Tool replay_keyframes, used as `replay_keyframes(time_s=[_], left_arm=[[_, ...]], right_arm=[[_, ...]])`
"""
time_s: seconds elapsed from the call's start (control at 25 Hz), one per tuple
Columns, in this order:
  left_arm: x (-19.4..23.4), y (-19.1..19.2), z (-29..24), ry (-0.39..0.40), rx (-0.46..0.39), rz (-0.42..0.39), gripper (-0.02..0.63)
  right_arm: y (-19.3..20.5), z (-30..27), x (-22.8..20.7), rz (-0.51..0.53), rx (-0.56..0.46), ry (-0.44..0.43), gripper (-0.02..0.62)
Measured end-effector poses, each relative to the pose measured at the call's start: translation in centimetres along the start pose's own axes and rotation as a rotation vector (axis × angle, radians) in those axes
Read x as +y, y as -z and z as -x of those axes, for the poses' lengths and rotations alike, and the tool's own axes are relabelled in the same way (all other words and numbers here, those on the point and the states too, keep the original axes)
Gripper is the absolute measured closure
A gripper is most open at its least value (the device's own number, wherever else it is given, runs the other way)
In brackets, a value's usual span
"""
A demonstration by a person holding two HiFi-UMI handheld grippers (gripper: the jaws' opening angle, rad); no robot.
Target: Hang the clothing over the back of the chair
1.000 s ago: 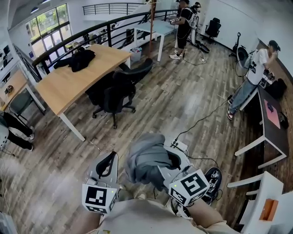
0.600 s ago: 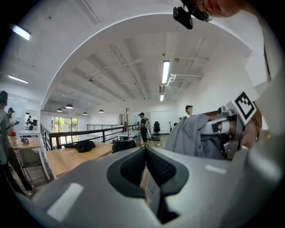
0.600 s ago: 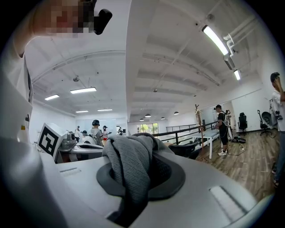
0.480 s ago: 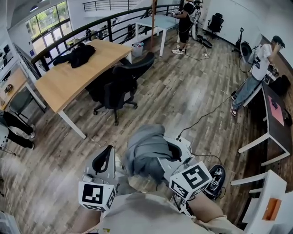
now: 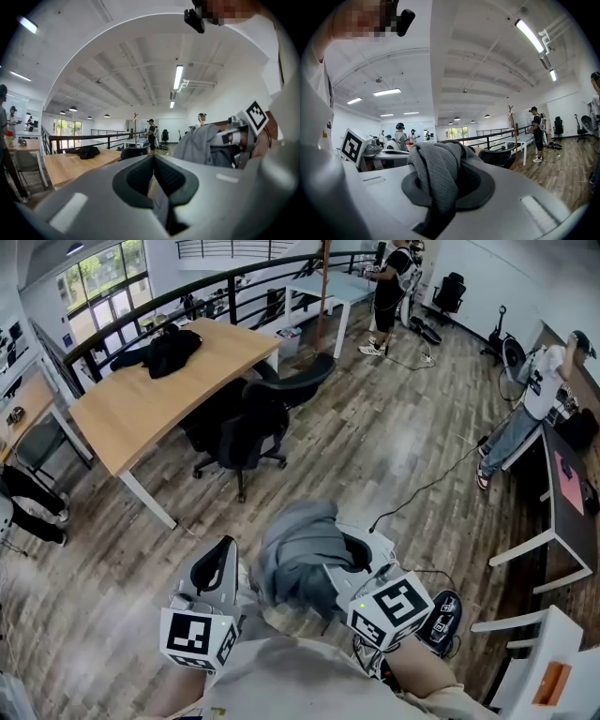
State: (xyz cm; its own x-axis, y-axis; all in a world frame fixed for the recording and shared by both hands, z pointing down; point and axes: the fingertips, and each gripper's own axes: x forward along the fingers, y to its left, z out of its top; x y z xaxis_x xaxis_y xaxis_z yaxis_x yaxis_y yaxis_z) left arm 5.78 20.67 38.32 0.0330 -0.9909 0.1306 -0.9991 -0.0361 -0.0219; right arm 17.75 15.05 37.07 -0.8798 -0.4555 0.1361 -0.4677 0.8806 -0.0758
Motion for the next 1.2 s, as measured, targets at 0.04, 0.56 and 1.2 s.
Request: replay_keyframes(time_s=[0.04,0.56,1.2], left_arm=[[0.9,0.1,-0.6,-0.004,0.004,0.006,0.604],[11.0,-1.2,-11.1,0.015,0.034,0.053,0.604],[28.0,-3.5,-25.6,0.086,0.066,0.020,0.604]], right_arm=[[-0.1,-1.0,-0.3,-0.002,0.004,0.000,0.540],[-3.9,-14.2,-5.1,-0.017,0.007,0.003,0.538],[-8.1,-34.8,-10.3,-0.078,0.051,0.081,0.538]])
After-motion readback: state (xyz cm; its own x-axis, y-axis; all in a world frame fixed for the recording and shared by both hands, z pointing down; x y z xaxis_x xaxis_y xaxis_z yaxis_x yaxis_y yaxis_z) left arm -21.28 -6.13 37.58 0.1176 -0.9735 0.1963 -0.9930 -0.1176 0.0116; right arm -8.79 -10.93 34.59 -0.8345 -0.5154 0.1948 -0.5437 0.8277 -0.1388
